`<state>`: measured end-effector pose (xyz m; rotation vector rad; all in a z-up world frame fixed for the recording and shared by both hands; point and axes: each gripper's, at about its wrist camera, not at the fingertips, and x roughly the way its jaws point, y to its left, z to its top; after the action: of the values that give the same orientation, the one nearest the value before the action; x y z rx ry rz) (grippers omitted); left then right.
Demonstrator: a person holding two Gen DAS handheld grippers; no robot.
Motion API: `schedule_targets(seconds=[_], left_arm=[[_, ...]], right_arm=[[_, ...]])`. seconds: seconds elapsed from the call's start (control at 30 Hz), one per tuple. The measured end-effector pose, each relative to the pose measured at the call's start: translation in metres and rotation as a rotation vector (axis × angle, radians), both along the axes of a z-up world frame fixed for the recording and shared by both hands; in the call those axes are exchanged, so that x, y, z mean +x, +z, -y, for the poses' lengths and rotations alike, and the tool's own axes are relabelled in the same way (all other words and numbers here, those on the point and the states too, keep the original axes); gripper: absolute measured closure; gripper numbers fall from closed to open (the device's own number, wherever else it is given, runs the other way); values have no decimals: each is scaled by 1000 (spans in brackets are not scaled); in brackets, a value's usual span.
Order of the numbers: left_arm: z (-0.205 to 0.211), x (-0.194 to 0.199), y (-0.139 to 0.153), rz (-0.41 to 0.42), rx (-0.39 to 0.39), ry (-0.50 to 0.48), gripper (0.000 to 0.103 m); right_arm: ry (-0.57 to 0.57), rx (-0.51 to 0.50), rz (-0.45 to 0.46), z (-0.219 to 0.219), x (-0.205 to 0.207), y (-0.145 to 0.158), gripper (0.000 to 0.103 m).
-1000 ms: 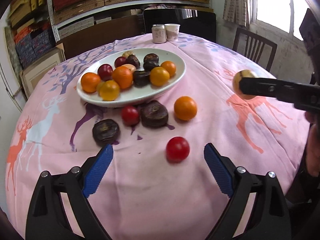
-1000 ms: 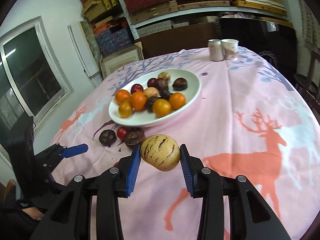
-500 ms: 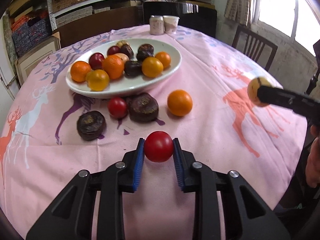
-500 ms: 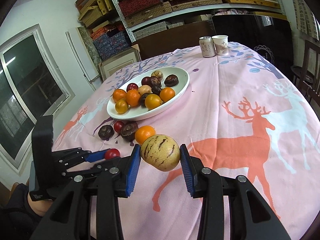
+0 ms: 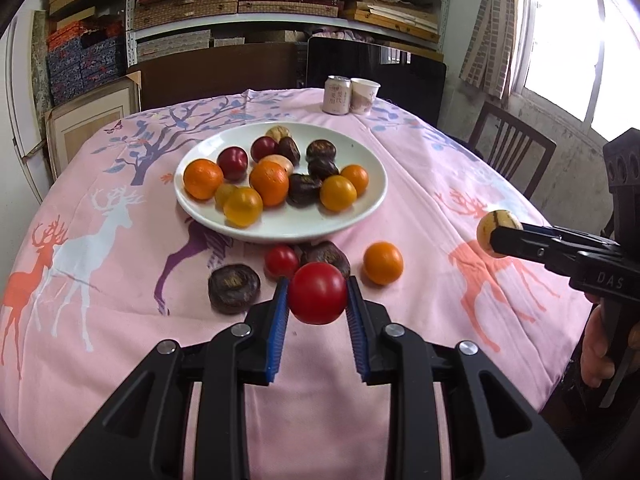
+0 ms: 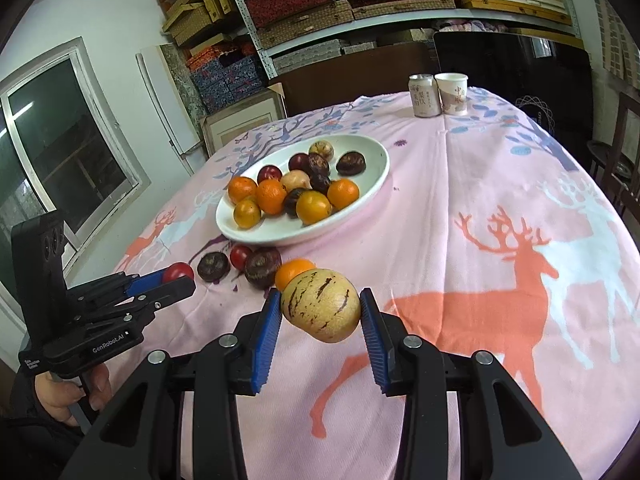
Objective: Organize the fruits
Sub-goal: 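Lower both fruits onto the white plate and open both tools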
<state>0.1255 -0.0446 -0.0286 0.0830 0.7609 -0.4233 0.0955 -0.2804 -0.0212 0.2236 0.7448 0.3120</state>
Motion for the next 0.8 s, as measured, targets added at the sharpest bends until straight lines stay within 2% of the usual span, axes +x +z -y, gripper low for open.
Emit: schedule_targets(seconds=[0.1,0.27,0.43,0.5,0.57,0.63,0.73,0.8], left_arm=[[4,22,7,-6,4,-8,76],[25,69,7,-21,32,-17,76],[43,111,-12,-70,66,-13,75],[43,123,-18,-91,53,2,57],[39,125,-18,-86,37,19,46],[36,123,-16,-69,40,27,42],[27,112,-6,-22,42,47,39],[17,101,2,20,43,69,30]], right_arm=[[22,-22,17,-5,20,17,63],[36,-35,16,-10,80,38,63],[56,-52,-32,-25,149,30,63],[61,-46,-75,-32,173,16,62],[65,-63,-108,-41,189,3,62],[46,-73,-119,-45,198,-7,60],[34,-49,-99,-41,192,-5,50],[40,-48,-69,-40,182,2,47]])
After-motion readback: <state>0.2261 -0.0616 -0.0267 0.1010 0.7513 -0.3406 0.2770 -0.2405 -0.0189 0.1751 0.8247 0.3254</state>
